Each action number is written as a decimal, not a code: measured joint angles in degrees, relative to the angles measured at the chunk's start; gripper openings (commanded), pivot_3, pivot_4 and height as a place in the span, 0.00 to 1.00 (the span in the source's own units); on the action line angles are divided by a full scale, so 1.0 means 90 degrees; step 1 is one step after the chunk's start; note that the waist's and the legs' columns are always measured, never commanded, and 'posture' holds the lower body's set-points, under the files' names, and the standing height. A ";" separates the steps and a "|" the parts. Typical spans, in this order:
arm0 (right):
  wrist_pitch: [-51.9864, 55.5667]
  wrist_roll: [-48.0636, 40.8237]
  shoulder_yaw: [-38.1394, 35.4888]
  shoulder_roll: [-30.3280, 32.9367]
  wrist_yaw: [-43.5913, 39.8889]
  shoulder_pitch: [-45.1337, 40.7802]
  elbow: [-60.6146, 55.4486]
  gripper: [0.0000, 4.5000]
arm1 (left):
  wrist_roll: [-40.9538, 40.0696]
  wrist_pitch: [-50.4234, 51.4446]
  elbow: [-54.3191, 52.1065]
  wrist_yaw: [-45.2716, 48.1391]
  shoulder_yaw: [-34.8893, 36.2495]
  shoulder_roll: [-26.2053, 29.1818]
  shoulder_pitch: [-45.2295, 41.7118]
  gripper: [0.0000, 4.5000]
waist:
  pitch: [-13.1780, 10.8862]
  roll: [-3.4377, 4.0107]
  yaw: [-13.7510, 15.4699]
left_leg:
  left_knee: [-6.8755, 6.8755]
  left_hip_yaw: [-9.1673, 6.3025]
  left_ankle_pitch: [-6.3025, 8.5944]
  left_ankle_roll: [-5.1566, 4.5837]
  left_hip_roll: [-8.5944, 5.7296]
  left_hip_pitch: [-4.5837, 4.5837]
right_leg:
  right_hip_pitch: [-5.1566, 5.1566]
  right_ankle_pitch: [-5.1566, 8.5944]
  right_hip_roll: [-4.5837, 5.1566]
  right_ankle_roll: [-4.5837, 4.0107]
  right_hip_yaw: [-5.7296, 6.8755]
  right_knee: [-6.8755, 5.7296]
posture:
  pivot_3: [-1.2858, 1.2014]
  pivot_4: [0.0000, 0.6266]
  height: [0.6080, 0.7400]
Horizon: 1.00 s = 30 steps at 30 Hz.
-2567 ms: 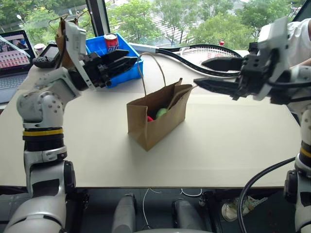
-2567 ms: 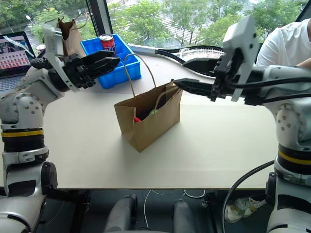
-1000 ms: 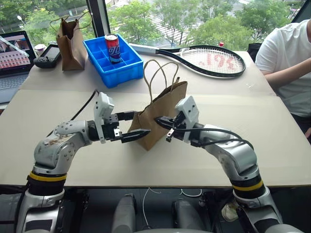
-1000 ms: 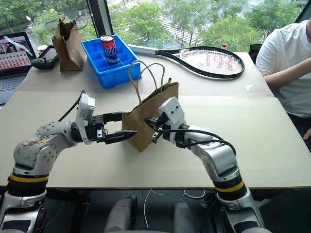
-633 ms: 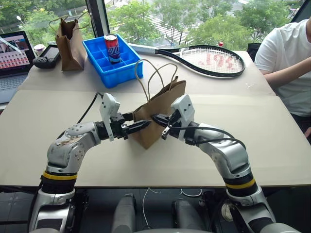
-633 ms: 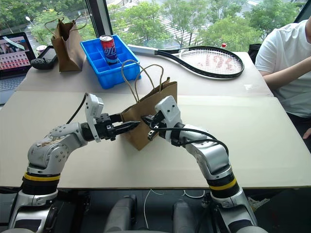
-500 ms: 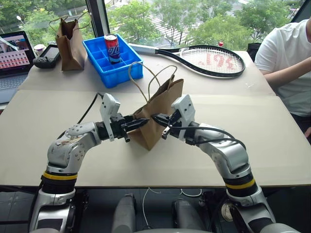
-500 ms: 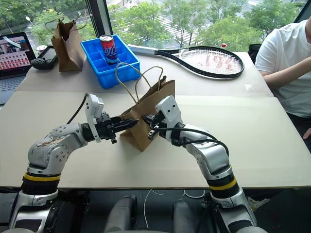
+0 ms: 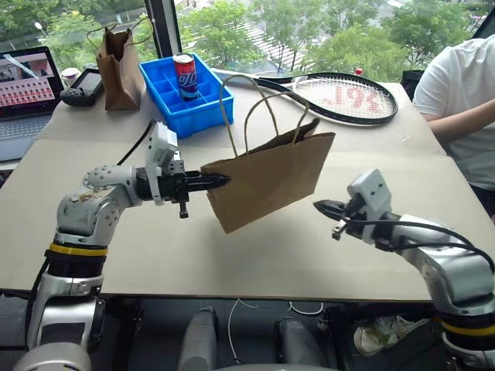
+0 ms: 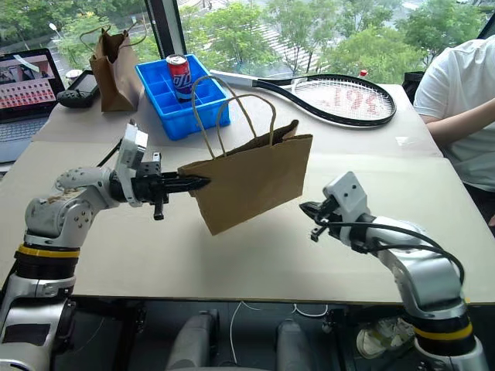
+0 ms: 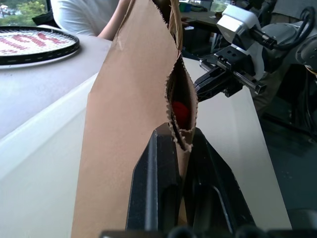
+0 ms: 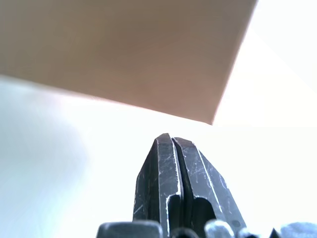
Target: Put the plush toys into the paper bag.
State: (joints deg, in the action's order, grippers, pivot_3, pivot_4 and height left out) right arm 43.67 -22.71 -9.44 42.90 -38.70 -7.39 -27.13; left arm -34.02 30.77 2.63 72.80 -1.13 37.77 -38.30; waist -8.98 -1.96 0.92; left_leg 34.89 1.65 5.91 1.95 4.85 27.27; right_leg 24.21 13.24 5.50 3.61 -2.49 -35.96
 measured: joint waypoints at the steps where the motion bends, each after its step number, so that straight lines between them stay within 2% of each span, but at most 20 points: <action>1: -0.0060 0.0009 -0.0412 0.0345 -0.0208 0.0462 0.0047 0.00 | 0.0075 -0.0206 0.0244 0.0468 -0.0172 0.0021 -0.0252 0.01 | 0.0000 0.0001 0.0009 | 0.0001 0.0000 0.0000 -0.0001 -0.0001 -0.0003 | -0.0005 0.0001 0.0001 0.0001 -0.0002 0.0001 | 0.52 0.24 1.00; 6: -0.0562 0.0143 -0.1640 0.0961 -0.0747 0.1434 0.0490 0.00 | 0.0291 -0.0823 0.1214 0.1843 -0.0795 -0.0132 -0.0929 0.01 | 0.0000 0.0001 -0.0037 | 0.0007 -0.0001 -0.0021 -0.0034 -0.0001 -0.0005 | -0.0005 0.0026 0.0000 0.0045 -0.0005 -0.0002 | 0.52 0.24 1.00; 10: -0.0776 0.0154 -0.2118 0.1035 -0.0867 0.1694 0.0566 0.00 | 0.0412 -0.1469 0.1905 0.2135 -0.1326 -0.0238 -0.1264 0.01 | 0.0000 0.0001 -0.0096 | 0.0006 -0.0003 -0.0030 -0.0049 0.0000 -0.0013 | -0.0004 0.0027 -0.0003 0.0048 -0.0010 -0.0007 | 0.52 0.24 1.00; 13: -0.0776 0.0147 -0.2278 0.1034 -0.0833 0.1779 0.0490 0.00 | 0.0716 -0.1859 0.2653 0.2147 -0.1411 -0.0504 -0.1442 0.01 | 0.0001 0.0002 -0.0082 | 0.0010 -0.0005 -0.0031 -0.0050 -0.0002 -0.0009 | -0.0006 0.0029 -0.0003 0.0051 -0.0011 -0.0006 | 0.52 0.24 1.00; 15: -0.0776 0.0141 -0.2299 0.1034 -0.0816 0.1789 0.0422 0.00 | 0.0830 -0.1908 0.2930 0.2151 -0.1411 -0.0602 -0.1466 0.18 | 0.0000 0.0001 -0.0081 | 0.0011 -0.0005 -0.0031 -0.0050 -0.0002 -0.0007 | -0.0006 0.0030 -0.0003 0.0051 -0.0011 -0.0006 | 0.52 0.24 1.00; 16: -0.0776 0.0135 -0.2299 0.1032 -0.0816 0.1797 0.0393 0.00 | 0.0854 -0.1895 0.3008 0.2151 -0.1413 -0.0622 -0.1466 0.21 | 0.0000 0.0001 -0.0079 | 0.0011 -0.0005 -0.0031 -0.0050 -0.0002 -0.0006 | -0.0006 0.0030 -0.0002 0.0052 -0.0011 -0.0006 | 0.52 0.24 1.00; 17: -0.0776 0.0115 -0.2299 0.1017 -0.0824 0.1799 0.0337 0.00 | 0.0858 -0.1820 0.3026 0.2150 -0.1419 -0.0598 -0.1461 0.32 | 0.0000 0.0001 -0.0080 | 0.0009 -0.0005 -0.0031 -0.0050 -0.0001 -0.0003 | -0.0003 0.0030 -0.0003 0.0052 -0.0011 -0.0006 | 0.52 0.24 1.00; 20: -0.0809 0.0036 -0.2294 0.1017 -0.0930 0.1794 0.0259 0.00 | 0.0828 -0.1642 0.2924 0.2153 -0.1417 -0.0444 -0.1420 0.47 | 0.0000 0.0001 -0.0086 | 0.0008 -0.0005 -0.0031 -0.0051 -0.0001 -0.0005 | -0.0005 0.0031 -0.0003 0.0053 -0.0011 -0.0007 | 0.52 0.24 1.00; 21: -0.0838 -0.0014 -0.2286 0.1017 -0.0999 0.1782 0.0251 0.00 | 0.0806 -0.1541 0.2844 0.2153 -0.1396 -0.0371 -0.1378 0.58 | 0.0000 0.0001 -0.0083 | 0.0009 -0.0006 -0.0031 -0.0050 -0.0001 -0.0006 | -0.0006 0.0031 -0.0003 0.0053 -0.0011 -0.0007 | 0.52 0.24 1.00; 22: -0.0870 -0.0047 -0.2285 0.1017 -0.1045 0.1772 0.0250 0.00 | 0.0782 -0.1461 0.2783 0.2155 -0.1373 -0.0329 -0.1343 0.61 | 0.0000 0.0001 -0.0081 | 0.0010 -0.0006 -0.0031 -0.0050 -0.0001 -0.0006 | -0.0006 0.0031 -0.0003 0.0053 -0.0011 -0.0008 | 0.52 0.24 1.00; 26: -0.0899 -0.0587 -0.2266 0.0913 -0.1339 0.1475 0.0233 0.00 | 0.0531 -0.0863 0.2282 0.1940 -0.0792 0.0024 -0.0970 0.95 | 0.0000 0.0001 -0.0132 | 0.0008 -0.0008 -0.0031 -0.0051 0.0003 -0.0009 | -0.0005 0.0031 -0.0006 0.0053 -0.0011 -0.0012 | 0.52 0.24 1.00; 27: -0.0899 -0.0690 -0.2268 0.0899 -0.1396 0.1452 0.0228 0.07 | 0.0466 -0.0709 0.2228 0.1851 -0.0582 0.0142 -0.0904 1.00 | 0.0000 0.0001 -0.0143 | 0.0007 -0.0009 -0.0031 -0.0051 0.0003 -0.0009 | -0.0006 0.0031 -0.0006 0.0053 -0.0010 -0.0014 | 0.52 0.24 1.00; 30: -0.0898 -0.0955 -0.2259 0.0893 -0.1532 0.1386 0.0222 0.22 | 0.0205 -0.0265 0.1863 0.1491 0.0126 0.0481 -0.0472 1.00 | 0.0001 0.0003 -0.0170 | 0.0007 -0.0010 -0.0031 -0.0051 0.0002 -0.0014 | -0.0011 0.0031 -0.0005 0.0052 -0.0011 -0.0014 | 0.52 0.24 1.00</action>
State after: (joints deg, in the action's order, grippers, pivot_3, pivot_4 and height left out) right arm 35.59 -31.30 -29.77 50.94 -52.49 5.09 -25.14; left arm -32.18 28.39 19.40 86.22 0.00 42.10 -42.55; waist -8.97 -1.93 -0.61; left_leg 34.95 1.56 5.63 1.49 4.87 27.15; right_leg 24.11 13.51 5.45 4.08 -2.58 -36.08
